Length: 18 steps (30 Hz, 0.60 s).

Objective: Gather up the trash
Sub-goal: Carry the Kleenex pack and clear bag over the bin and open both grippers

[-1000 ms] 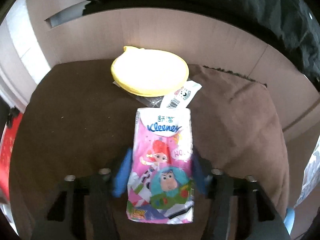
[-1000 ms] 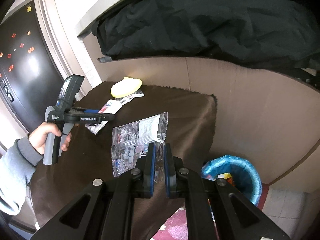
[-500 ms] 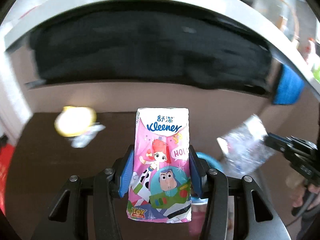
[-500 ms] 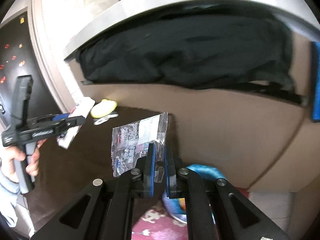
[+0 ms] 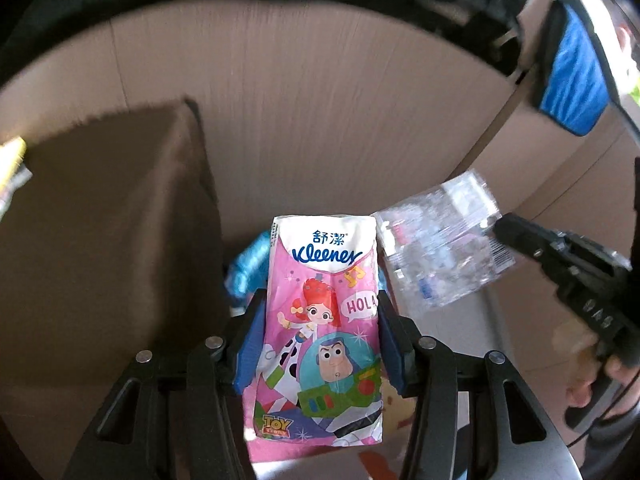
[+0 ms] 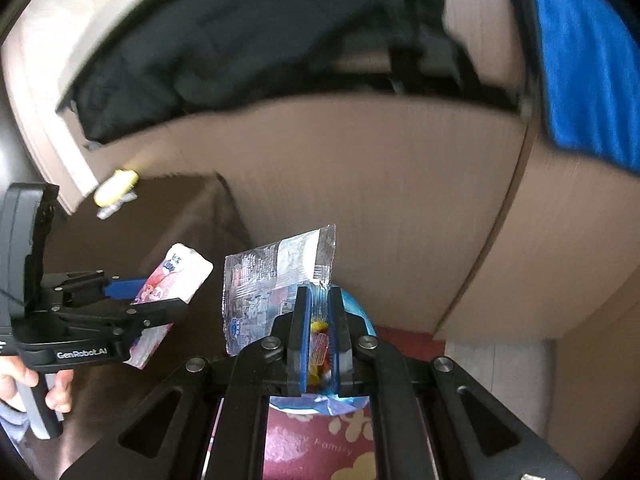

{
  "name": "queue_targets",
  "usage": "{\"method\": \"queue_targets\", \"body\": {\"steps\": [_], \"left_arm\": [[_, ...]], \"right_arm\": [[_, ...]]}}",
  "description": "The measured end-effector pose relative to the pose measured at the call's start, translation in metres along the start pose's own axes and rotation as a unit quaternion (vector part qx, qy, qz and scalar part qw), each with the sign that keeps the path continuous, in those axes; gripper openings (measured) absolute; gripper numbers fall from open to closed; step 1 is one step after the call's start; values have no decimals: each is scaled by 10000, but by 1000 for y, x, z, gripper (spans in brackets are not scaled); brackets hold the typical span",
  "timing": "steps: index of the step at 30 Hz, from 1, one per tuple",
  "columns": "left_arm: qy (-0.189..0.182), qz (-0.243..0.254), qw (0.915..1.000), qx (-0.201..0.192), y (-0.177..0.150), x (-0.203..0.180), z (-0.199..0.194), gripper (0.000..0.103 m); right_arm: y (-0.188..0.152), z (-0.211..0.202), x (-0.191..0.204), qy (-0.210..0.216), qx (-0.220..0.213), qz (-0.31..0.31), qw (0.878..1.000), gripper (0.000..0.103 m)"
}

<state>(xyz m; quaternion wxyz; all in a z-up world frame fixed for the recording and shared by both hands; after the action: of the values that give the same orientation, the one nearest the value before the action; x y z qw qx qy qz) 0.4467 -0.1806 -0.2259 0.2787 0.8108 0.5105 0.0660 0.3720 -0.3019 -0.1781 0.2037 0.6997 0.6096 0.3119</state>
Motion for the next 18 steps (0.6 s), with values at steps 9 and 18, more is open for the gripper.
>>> {"method": "queue_targets", "body": {"steps": [9, 18], "left_arm": [[-282, -233, 9991, 211, 3, 14, 41, 57], [-484, -396, 9977, -263, 29, 23, 16, 58]], "right_arm": [[-34, 89, -8, -225, 687, 126, 9973, 11], [-37, 103, -8, 129, 784, 600, 9950, 26]]}}
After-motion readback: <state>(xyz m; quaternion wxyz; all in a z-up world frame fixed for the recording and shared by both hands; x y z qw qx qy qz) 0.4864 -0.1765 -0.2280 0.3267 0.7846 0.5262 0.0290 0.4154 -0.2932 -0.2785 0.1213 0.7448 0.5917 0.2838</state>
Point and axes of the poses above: each gripper's, at about its wrist camera, not at the fingertips, and z roughly the way its jaws point, x to its left, y to its top, the point moved 10 cm from there along z, roughly the way its jaws point, and after that the axes turned 6 degrees about z, right-handed, at the moved point
